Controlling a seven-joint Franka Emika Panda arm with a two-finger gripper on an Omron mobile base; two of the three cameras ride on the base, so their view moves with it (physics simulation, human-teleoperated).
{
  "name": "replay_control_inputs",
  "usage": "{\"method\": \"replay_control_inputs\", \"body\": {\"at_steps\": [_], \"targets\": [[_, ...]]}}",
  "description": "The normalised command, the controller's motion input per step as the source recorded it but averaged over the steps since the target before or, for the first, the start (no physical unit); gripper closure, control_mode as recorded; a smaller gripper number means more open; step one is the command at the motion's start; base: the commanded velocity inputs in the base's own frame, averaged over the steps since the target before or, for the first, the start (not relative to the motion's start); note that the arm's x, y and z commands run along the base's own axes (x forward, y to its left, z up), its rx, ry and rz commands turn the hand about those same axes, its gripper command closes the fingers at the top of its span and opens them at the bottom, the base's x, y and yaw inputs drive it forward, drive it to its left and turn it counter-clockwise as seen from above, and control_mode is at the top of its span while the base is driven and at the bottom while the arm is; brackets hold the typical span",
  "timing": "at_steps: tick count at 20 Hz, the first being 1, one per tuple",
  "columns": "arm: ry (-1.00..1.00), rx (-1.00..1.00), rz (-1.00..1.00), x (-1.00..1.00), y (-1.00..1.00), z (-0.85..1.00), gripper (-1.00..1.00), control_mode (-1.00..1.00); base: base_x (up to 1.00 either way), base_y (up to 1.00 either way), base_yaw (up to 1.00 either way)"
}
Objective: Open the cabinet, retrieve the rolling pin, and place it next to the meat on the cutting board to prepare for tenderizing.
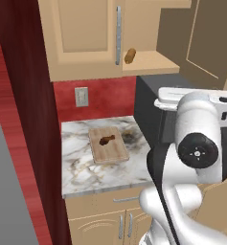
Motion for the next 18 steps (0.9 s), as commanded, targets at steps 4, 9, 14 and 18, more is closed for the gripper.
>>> {"method": "replay_control_inputs", "body": {"at_steps": [4,9,14,18], "targets": [[-0.13,0.14,0.34,0.24,0.08,0.00,-1.00,-1.00,0.00,0.00,0.00],[-0.07,0.09,0.35,0.37,0.21,0.00,-1.00,-1.00,0.00,0.00,0.00],[-0.03,0.04,0.20,0.34,0.33,0.04,-1.00,-1.00,0.00,0.00,0.00],[-0.01,0.00,0.09,0.39,0.35,0.02,-1.00,-1.00,0.00,0.00,0.00]]}}
